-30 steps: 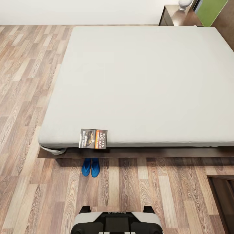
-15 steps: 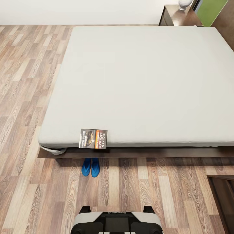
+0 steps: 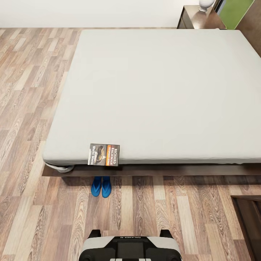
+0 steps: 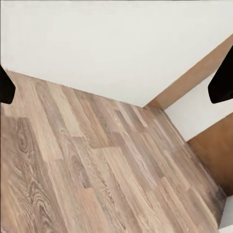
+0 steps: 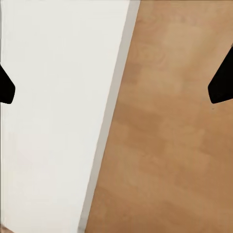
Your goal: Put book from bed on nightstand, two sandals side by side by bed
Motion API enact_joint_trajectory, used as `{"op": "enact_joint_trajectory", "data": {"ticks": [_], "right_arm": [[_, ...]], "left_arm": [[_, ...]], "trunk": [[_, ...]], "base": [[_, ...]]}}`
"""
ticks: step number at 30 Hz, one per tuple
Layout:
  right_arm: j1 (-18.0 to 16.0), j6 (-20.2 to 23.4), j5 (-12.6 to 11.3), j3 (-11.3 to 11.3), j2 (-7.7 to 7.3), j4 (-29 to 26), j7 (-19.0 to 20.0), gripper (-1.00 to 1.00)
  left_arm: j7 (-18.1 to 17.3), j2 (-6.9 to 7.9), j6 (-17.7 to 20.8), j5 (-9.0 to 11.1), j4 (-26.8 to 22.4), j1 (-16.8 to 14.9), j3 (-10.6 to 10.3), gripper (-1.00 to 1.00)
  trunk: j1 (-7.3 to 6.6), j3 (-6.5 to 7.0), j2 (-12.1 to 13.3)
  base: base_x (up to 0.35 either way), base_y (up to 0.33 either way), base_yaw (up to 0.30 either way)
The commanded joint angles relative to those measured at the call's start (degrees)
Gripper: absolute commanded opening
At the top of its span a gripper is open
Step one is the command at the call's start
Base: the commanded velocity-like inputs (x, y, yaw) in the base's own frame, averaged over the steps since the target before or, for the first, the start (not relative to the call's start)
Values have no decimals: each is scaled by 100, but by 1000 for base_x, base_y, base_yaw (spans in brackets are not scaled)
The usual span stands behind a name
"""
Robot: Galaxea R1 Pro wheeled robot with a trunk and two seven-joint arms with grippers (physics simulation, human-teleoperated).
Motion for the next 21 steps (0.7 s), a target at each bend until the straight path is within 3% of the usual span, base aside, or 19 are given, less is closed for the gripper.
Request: {"op": "enact_joint_trajectory", "data": {"ticks": [1, 5, 8, 9, 12, 16, 21], "right_arm": [[-7, 37, 43, -10, 9, -93, 2, 100], [-154, 33, 34, -11, 31, -286, 4, 100], [-296, 31, 30, -9, 66, -361, 5, 100], [-296, 31, 30, -9, 66, -361, 5, 100], [-434, 26, 29, -8, 122, -407, 3, 100], [-576, -36, 28, -8, 184, -431, 6, 100], [-713, -165, 27, -7, 247, -446, 7, 100]], "left_arm": [[21, -142, -32, 29, 7, 137, -39, 100], [21, -628, -86, 75, 9, 561, -40, 100], [21, -881, -106, 94, 16, 729, -39, 100], [21, -881, -106, 94, 16, 729, -39, 100], [19, -1099, -114, 108, 17, 849, -34, 100], [11, -1271, -119, 124, 16, 951, -31, 100], [3, -1411, -121, 134, 15, 1023, -29, 100]], "trunk": [[1, -2, -2], [1, -2, -2], [1, -2, -2], [1, -2, -2], [1, -2, -2], [1, -2, -2], [1, -2, -2]], "base": [[0, 0, 0], [0, 0, 0], [0, 0, 0], [0, 0, 0], [0, 0, 0], [0, 0, 0], [0, 0, 0]]}}
